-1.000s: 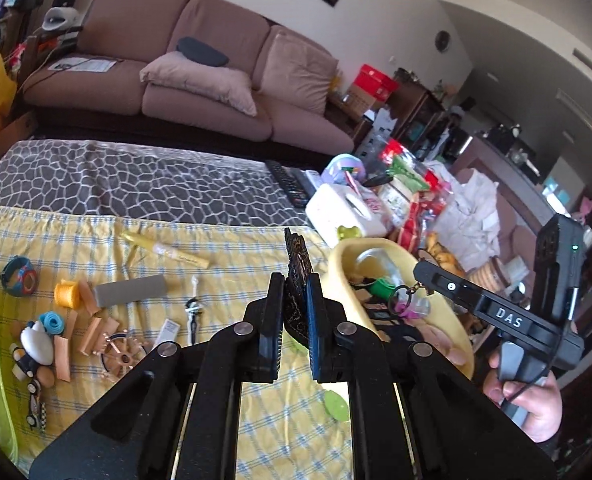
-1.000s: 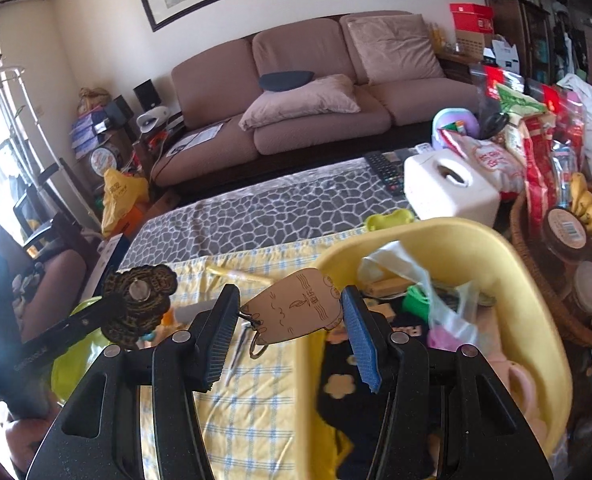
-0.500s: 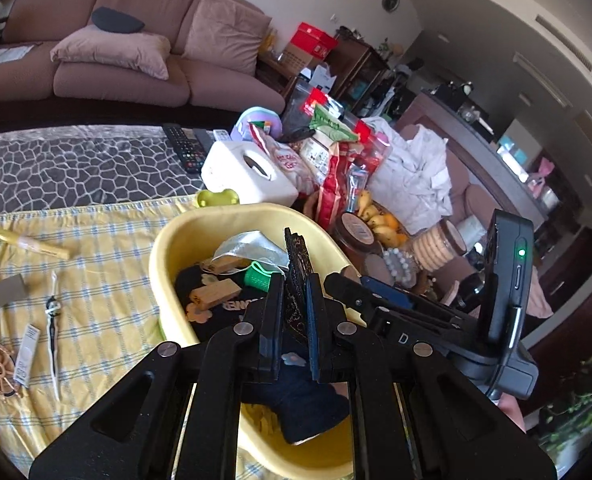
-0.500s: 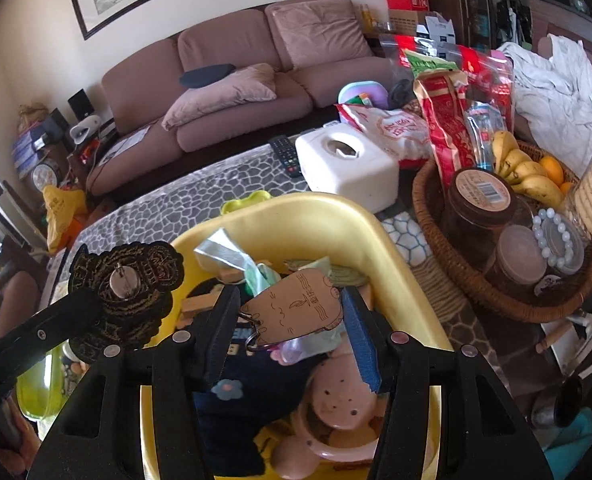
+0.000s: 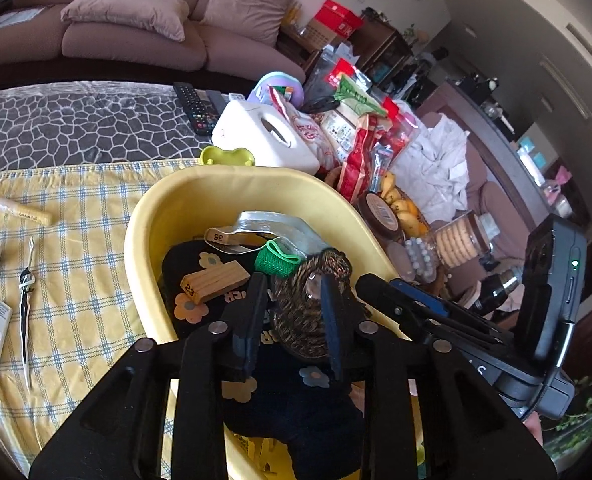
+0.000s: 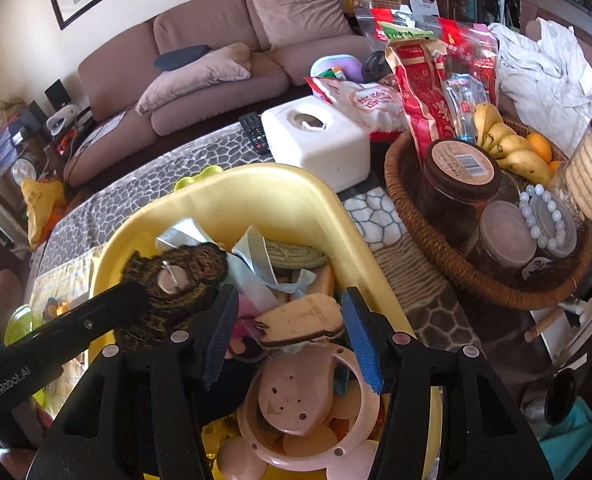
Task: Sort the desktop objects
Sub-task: 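Carry the patch and keychain into the yellow basin and open both grippers, then withdraw both grippers from the basin back over the cloth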
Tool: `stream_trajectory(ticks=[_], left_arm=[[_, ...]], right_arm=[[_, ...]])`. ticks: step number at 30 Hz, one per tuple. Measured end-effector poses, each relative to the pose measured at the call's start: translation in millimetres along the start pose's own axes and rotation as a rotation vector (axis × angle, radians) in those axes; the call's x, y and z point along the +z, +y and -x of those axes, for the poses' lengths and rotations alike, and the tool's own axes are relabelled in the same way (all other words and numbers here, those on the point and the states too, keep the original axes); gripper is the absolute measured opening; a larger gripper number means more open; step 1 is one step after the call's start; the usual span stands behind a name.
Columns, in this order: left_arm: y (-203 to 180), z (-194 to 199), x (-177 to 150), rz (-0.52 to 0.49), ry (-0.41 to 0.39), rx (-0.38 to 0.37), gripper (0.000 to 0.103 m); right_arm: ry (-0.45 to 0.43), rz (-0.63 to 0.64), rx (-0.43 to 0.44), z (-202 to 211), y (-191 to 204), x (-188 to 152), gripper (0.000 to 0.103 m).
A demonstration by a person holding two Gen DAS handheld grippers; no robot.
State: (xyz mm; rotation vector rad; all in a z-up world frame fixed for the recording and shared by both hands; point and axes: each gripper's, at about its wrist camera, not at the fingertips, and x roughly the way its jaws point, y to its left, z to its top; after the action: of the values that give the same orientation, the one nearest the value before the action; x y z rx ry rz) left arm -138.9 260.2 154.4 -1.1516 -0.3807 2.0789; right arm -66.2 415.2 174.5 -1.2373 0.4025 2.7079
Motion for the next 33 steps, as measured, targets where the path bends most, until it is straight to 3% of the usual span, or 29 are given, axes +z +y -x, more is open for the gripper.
stream_trajectory(ticks=[3,5,11,13,17,19,27,33], left_arm=[[-2,10,2,-0.016,-0.023,0.022,0.044],[-4,18,3,-0.036,-0.038,0.043,0.046],[-4,45,2,-0.102,-0.100,0.150,0.063],[-1,54,1,-0.106,-0.118,0.190,0.073],[12,74,1,-0.086,-0.159,0.246,0.079],[19,82,1,-0.073,-0.168,0.256,0.098],[46,114,-8,-0.052,-0.192,0.337,0.103],[71,136,-24,-0.019,-0.196,0.408,0.103]], right_arm=[[-0.029,-0.001,0.013,7,3,3,0.060],[-0.046,-0.008,0.024,12,4,5,0.061],[-0.061,0.019,0.033,15,19,8,0.065],[-0.059,0.036,0.032,14,27,7,0.067],[-0.057,0.057,0.044,12,39,5,0.081],[-0.058,0.062,0.054,12,44,5,0.083],[-0.058,0.096,0.073,8,67,3,0.101],[-0.054,0.143,0.096,7,95,-3,0.102]])
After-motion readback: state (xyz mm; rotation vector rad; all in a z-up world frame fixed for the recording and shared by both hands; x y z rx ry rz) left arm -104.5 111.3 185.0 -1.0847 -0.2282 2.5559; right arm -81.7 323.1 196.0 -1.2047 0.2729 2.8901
